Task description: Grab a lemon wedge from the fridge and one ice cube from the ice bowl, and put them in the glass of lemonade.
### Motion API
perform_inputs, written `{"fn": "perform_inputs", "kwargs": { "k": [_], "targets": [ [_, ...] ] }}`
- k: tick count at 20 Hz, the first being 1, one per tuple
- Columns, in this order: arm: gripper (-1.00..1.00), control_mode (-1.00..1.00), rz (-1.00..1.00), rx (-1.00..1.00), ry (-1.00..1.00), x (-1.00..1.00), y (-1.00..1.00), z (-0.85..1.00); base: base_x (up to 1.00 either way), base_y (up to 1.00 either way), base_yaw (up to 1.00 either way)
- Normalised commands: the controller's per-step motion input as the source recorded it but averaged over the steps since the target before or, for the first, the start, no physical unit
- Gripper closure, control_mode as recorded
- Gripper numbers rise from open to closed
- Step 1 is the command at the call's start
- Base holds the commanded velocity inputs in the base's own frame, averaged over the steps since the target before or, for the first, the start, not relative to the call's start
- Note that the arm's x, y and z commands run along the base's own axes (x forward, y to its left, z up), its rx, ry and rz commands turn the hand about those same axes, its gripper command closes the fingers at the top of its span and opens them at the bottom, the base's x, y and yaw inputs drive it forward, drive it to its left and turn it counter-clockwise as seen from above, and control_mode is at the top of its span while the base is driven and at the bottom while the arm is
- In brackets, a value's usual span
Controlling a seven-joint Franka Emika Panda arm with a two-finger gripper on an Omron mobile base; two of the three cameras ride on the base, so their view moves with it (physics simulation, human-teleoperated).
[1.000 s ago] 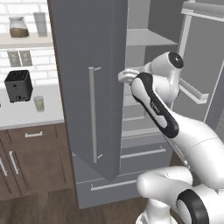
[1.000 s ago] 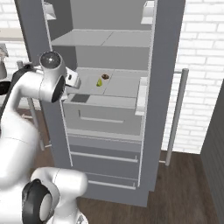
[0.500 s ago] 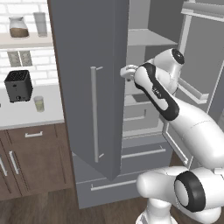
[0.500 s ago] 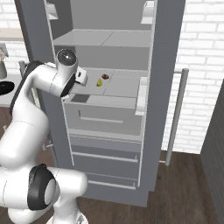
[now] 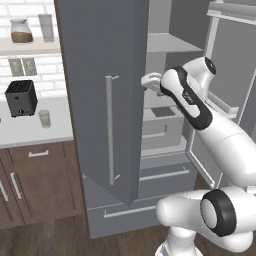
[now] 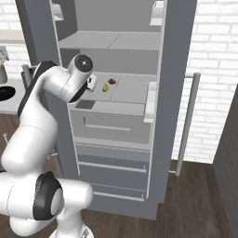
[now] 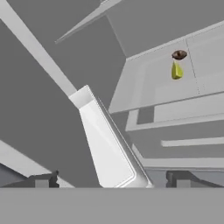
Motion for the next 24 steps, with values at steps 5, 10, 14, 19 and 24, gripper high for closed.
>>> {"fn": "perform_inputs", "kwargs": {
  "k": [5,10,14,19,24],
  "targets": [
    [-1.0,-1.0,0.15,0.12,0.0,-0.06,0.0,0.0,0.0,0.0,0.0],
    [-1.0,-1.0,0.19,0.1,0.0,-0.08,0.16,0.0,0.0,0.0,0.0],
    [-1.0,-1.0,0.24,0.06,0.0,-0.24,0.24,0.01,0.0,0.0,0.0],
    [-1.0,-1.0,0.15,0.0,0.0,-0.39,0.5,0.1,0.0,0.0,0.0],
    [-1.0,-1.0,0.07,0.0,-0.03,-0.27,0.48,0.13,0.0,0.0,0.0]
  ]
}}
